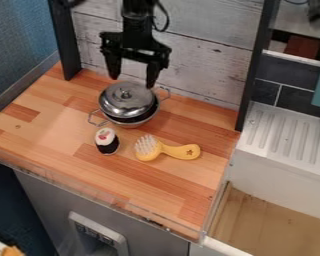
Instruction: Put the silver lid on the left bottom side of the table from a silver pot
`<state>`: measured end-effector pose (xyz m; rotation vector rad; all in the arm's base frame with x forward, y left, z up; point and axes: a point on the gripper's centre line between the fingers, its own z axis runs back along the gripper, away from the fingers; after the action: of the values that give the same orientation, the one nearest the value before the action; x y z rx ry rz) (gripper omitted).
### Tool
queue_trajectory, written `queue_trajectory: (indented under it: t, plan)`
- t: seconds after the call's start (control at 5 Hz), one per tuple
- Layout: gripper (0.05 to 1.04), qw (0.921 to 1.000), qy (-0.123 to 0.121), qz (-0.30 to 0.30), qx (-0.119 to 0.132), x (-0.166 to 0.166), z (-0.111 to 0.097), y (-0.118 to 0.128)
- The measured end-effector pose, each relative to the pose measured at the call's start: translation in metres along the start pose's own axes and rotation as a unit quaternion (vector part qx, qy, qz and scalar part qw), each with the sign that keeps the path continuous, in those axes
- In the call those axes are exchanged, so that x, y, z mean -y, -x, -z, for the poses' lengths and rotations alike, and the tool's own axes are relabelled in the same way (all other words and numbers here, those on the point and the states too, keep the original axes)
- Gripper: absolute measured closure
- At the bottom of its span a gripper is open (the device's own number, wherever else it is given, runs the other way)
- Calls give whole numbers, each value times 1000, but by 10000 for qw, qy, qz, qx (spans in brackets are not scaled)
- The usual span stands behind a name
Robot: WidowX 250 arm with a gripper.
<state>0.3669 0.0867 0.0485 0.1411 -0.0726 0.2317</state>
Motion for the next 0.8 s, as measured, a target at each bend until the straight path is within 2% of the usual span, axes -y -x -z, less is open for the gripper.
queue_trajectory:
  t: [0.4,0.6,0.8]
  plan:
    - [83,9995,-38,-132,-290,-6,35,-10]
    - [83,9993,-40,-158,-351,-10,40,-11]
    - [139,9992,-62,-176,-364,-10,42,-12]
